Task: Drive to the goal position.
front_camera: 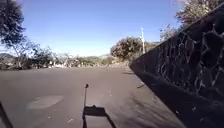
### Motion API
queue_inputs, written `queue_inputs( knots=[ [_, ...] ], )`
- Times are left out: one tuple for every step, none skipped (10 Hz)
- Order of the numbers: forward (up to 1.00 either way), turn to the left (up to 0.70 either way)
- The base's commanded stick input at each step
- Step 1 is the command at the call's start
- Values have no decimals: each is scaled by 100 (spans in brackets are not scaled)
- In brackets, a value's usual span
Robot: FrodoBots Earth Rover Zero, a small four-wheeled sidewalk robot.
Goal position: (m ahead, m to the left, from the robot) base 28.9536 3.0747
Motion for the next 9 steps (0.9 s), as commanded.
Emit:
queue_inputs(
  knots=[
    [100, 24],
    [100, 18],
    [100, 13],
    [100, 7],
    [100, 1],
    [100, 0],
    [100, 0],
    [100, 0],
    [100, 0]
  ],
)
